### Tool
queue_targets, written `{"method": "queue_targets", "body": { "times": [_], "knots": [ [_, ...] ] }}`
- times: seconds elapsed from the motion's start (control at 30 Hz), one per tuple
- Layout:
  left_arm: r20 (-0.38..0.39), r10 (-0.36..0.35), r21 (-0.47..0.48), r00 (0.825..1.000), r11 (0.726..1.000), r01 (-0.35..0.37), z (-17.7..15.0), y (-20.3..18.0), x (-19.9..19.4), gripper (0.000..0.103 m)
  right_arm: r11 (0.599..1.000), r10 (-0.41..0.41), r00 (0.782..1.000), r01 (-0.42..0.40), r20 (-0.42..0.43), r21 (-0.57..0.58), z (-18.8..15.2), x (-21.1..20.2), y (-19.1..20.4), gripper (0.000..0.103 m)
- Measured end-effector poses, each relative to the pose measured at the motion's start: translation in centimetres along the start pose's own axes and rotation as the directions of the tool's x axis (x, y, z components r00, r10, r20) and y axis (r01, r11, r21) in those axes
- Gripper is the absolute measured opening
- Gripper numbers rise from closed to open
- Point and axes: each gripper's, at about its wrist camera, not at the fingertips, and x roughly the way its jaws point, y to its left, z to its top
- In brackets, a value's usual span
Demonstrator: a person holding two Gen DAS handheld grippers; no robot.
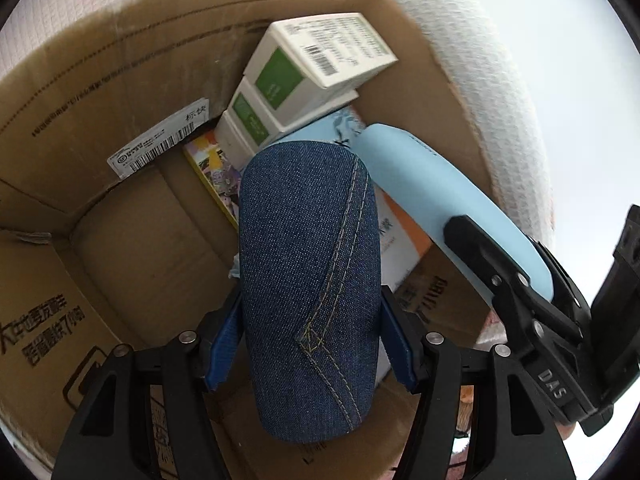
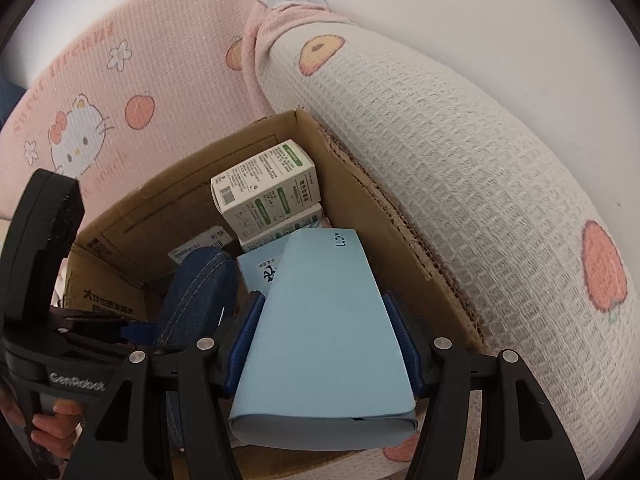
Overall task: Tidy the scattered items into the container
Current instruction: 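Lower the light blue box into the cardboard box while the left gripper lowers the denim case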
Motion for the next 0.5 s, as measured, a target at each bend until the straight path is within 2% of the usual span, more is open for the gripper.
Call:
{"method": "queue_targets", "body": {
  "times": [0.37, 0.5],
  "knots": [
    [-0.033, -0.056, -0.055, 0.998, 0.997, 0.054, 0.8, 1.8, 1.3, 0.067, 0.996, -0.017, 0.998, 0.012, -0.053, -0.090, 1.6, 1.9, 1.2, 0.059],
    [-0.022, -0.063, -0.044, 0.998, 0.997, 0.062, 0.9, 1.6, 0.8, 0.067, 0.994, -0.006, 0.997, -0.003, -0.080, -0.113, 2.1, 2.3, 1.2, 0.059]
  ]
}}
